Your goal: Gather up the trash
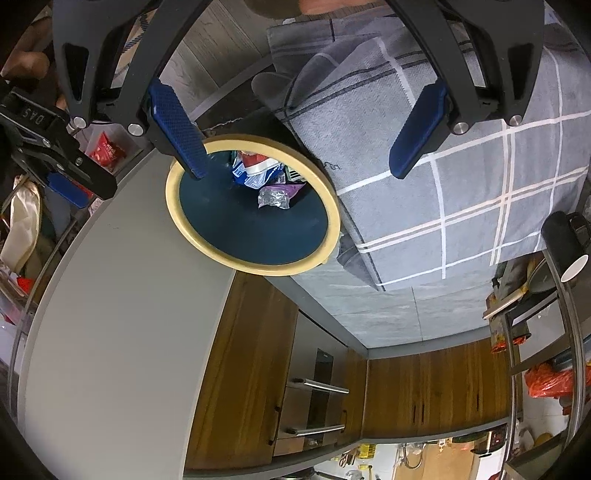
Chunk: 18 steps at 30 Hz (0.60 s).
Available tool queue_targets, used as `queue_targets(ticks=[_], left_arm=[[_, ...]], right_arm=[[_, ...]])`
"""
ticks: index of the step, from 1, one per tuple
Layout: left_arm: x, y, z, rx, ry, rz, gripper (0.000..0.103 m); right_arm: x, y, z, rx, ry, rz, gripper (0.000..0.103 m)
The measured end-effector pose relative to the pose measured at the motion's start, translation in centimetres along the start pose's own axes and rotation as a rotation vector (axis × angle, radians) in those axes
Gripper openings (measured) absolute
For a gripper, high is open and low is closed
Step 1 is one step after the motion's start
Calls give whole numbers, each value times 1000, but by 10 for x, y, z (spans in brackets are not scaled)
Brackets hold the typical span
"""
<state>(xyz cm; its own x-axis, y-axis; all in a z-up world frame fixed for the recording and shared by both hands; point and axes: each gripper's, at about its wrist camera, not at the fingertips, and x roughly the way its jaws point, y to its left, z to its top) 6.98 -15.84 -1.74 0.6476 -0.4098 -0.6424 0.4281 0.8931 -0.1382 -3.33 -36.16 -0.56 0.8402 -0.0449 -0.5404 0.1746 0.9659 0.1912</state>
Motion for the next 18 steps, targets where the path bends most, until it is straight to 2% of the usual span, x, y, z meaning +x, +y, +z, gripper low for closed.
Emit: queue_targets(ticks=[18], left_arm=[[0,-6,-4,37,6,-13,97]], right_arm=[[-1,-1,2,5,1,4,98]])
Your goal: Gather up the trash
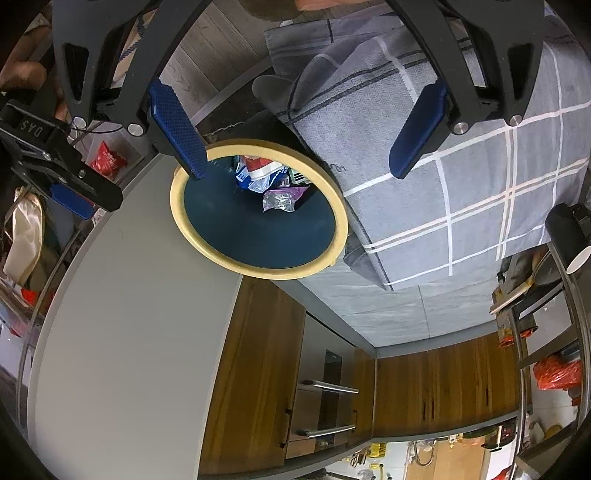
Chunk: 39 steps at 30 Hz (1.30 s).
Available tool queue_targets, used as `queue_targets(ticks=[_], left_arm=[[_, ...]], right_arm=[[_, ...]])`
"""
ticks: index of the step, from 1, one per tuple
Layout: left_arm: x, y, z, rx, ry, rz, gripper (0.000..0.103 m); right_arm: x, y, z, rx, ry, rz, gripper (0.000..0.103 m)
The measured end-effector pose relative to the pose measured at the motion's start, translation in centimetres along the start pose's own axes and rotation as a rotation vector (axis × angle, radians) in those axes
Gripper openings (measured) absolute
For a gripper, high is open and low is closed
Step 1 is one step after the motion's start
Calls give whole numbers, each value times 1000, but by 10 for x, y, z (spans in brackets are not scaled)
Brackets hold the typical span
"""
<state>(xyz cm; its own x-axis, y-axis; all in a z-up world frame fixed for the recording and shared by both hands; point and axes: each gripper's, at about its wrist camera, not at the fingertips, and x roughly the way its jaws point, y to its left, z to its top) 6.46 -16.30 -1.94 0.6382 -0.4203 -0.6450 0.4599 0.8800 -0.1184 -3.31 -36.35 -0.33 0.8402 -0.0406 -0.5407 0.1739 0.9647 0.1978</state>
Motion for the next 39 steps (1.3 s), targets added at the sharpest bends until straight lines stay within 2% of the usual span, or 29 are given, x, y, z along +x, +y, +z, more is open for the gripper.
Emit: queue_targets(ticks=[16,39], left_arm=[[4,2,-1,-2,19,11,97],[-1,-5,0,13,-10,-11,97]], right_arm=[[0,0,0,1,-1,0,98],[0,1,0,0,-1,2,98]])
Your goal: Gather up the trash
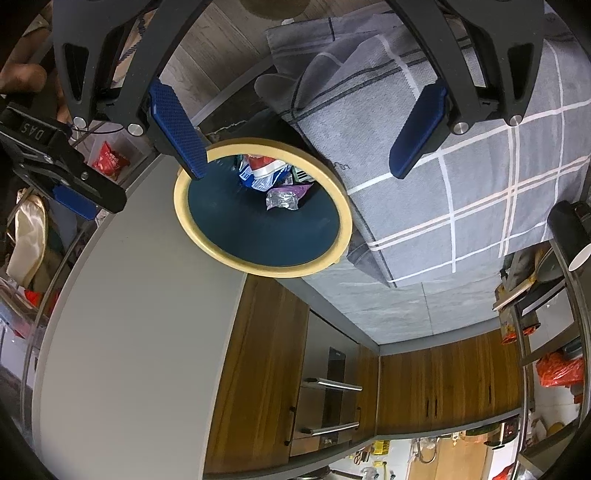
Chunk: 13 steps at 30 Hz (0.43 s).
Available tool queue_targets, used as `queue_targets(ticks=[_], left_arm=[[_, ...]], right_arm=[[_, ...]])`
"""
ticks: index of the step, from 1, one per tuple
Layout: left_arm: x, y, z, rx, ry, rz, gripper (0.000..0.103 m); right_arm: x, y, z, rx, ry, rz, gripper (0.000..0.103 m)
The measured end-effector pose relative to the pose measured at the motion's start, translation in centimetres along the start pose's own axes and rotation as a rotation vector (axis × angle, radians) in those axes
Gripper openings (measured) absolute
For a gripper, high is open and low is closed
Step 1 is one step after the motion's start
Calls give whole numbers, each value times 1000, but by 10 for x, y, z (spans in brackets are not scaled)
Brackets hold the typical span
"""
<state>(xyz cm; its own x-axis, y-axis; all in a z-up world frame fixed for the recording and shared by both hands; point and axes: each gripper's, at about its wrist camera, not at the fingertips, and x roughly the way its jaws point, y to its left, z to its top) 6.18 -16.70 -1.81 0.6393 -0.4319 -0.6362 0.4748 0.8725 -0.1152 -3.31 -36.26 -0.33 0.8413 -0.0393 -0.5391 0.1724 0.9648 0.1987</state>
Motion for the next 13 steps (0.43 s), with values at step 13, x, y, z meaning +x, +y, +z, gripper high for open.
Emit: queue_targets(ticks=[13], left_arm=[[1,-2,3,-5,6,10,97]], right_arm=[[1,-1,-1,0,0,1,98]])
